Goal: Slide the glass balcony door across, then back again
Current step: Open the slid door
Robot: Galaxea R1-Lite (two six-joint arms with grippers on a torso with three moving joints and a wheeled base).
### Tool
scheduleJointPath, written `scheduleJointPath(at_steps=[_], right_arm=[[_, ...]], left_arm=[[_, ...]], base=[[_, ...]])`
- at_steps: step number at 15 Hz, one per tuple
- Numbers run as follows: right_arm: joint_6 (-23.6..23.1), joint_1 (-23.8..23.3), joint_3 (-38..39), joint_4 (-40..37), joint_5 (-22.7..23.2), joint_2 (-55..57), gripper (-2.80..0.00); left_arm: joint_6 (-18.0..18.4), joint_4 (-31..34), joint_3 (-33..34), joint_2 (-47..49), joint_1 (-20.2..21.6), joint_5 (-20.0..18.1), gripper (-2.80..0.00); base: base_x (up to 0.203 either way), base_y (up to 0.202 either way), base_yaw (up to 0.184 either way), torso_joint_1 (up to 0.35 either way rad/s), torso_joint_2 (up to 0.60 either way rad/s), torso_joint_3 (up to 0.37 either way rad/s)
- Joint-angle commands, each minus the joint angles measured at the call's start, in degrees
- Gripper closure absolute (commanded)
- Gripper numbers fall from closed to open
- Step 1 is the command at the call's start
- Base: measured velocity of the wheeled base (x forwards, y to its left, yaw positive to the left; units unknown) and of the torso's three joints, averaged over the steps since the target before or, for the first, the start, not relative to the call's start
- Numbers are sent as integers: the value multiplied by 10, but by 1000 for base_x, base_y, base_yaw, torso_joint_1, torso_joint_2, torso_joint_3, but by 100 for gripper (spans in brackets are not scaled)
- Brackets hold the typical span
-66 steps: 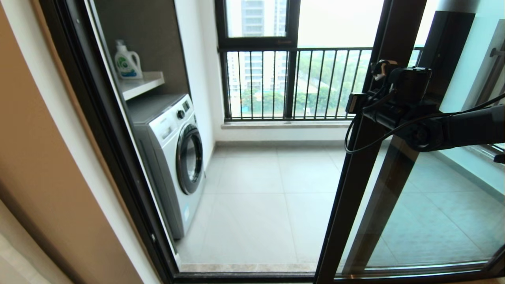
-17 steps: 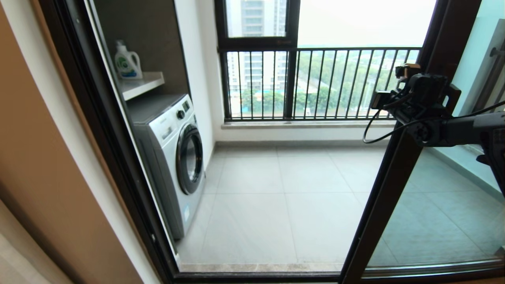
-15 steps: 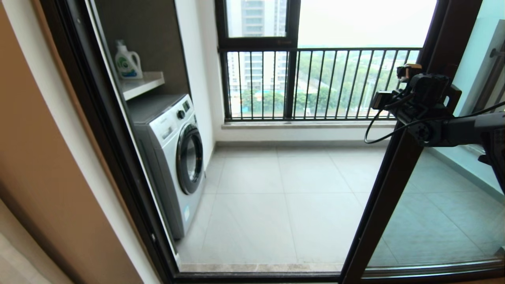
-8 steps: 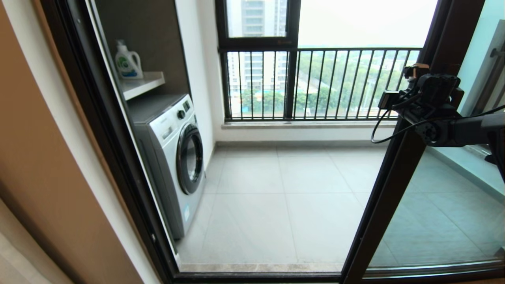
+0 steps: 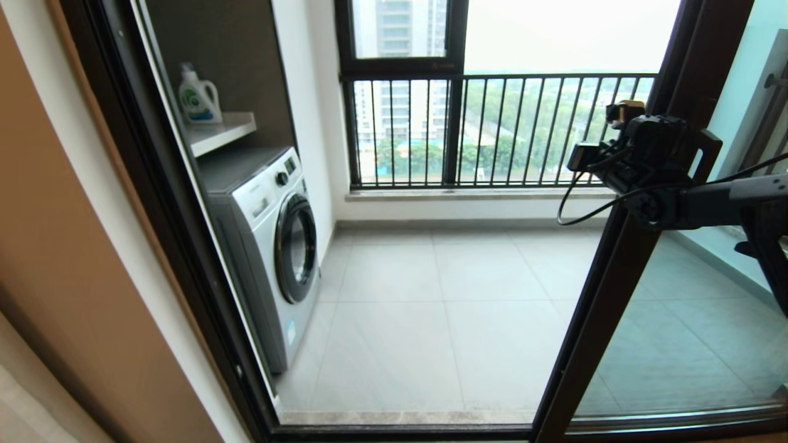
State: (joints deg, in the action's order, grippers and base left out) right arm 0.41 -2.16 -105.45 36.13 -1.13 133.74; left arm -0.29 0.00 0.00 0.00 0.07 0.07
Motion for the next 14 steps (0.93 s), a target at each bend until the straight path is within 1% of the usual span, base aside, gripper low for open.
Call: scheduleJointPath(at_steps=[1, 4, 7, 9, 14], right_arm=[[-1, 24, 0, 4, -5, -7, 0], [-2, 25, 8, 3, -6, -23, 0], [0, 6, 48, 10, -5, -42, 0], [-1, -7, 72, 33, -4, -51, 0], [1, -24, 72, 36, -1, -50, 0]], left_arm=[[-1, 0, 0, 1, 0, 0, 0], [0, 0, 0, 1, -1, 0, 0], [0, 0, 0, 1, 0, 0, 0], [0, 0, 0, 1, 0, 0, 0], [-1, 0, 0, 1, 0, 0, 0]], base=[[0, 0, 0, 0, 0, 0], [0, 0, 0, 0, 0, 0], [0, 0, 0, 0, 0, 0], [0, 0, 0, 0, 0, 0], [0, 0, 0, 0, 0, 0]])
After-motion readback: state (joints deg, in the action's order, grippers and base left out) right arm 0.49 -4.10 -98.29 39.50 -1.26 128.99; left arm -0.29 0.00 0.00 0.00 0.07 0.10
